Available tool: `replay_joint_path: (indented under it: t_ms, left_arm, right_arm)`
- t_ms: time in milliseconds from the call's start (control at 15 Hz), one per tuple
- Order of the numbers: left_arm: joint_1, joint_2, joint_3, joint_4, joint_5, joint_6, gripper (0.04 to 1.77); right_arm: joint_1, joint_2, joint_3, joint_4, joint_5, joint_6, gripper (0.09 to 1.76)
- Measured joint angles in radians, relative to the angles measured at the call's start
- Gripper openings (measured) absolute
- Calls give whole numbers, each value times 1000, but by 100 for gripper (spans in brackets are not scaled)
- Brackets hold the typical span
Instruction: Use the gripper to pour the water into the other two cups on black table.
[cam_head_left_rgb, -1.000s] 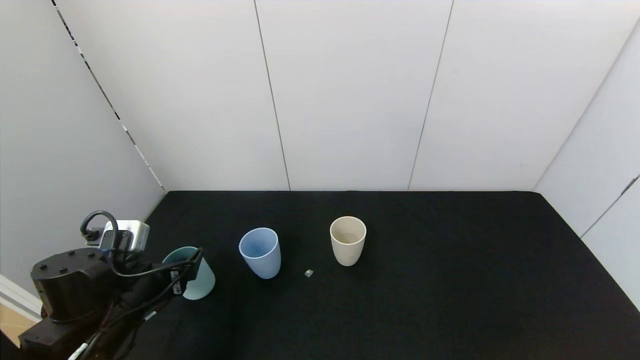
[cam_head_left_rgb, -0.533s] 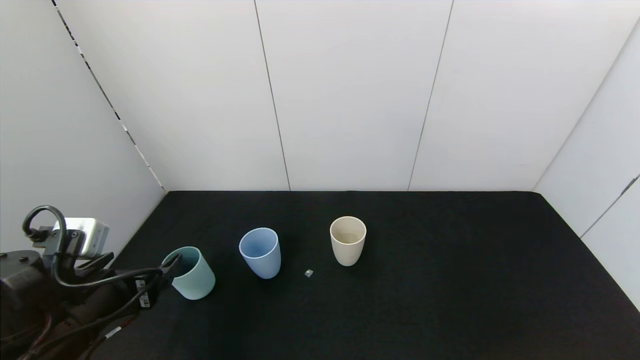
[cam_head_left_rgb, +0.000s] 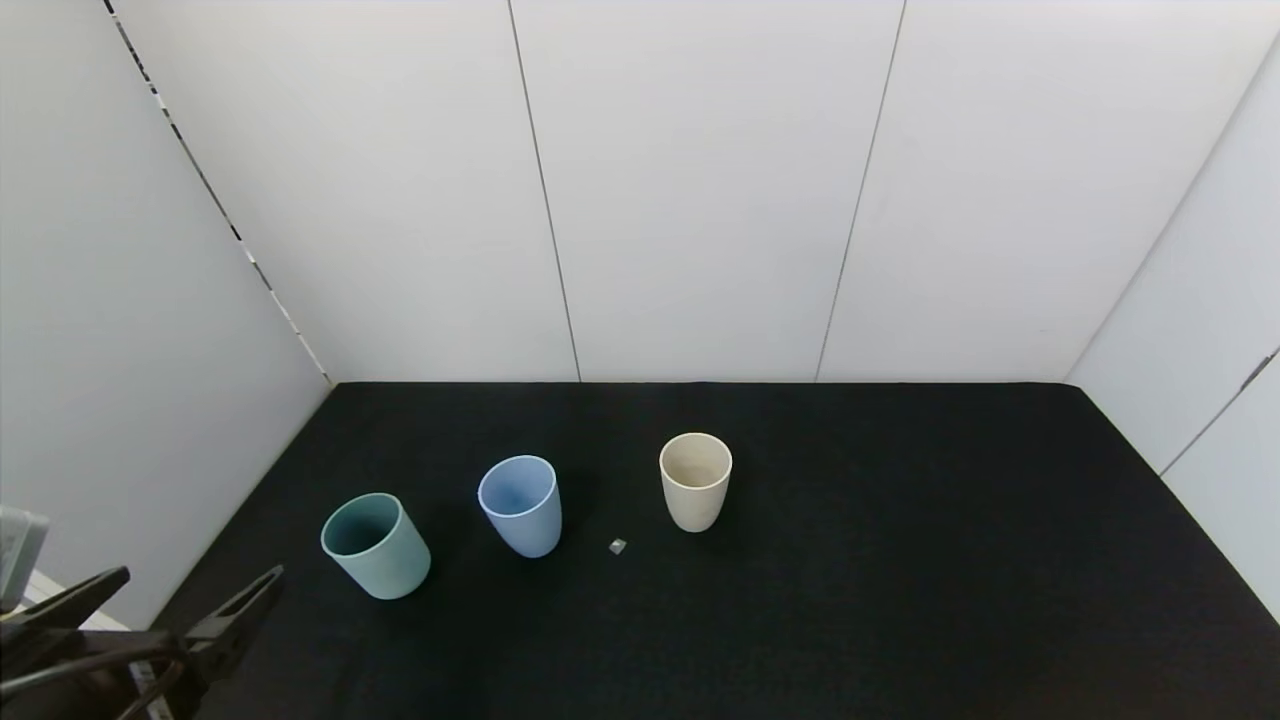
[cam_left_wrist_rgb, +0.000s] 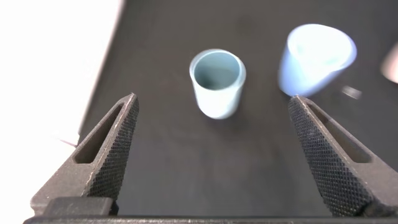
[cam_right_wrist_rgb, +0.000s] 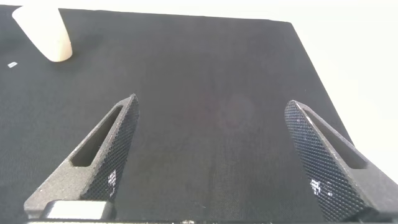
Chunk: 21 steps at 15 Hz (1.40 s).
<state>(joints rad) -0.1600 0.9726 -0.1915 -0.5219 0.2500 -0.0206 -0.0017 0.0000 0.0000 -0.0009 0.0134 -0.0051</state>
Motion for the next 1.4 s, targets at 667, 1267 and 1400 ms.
replay_joint_path:
  t_ms: [667, 1267, 1400]
  left_arm:
    - [165, -534, 23, 368, -350, -23, 172]
    - [175, -808, 89, 497, -301, -27, 172]
    - [167, -883, 91, 571, -318, -14, 172]
  right_arm:
    - [6, 0, 0, 0, 0, 0, 171]
    - [6, 0, 0, 0, 0, 0, 171]
    - [6, 0, 0, 0, 0, -1, 171]
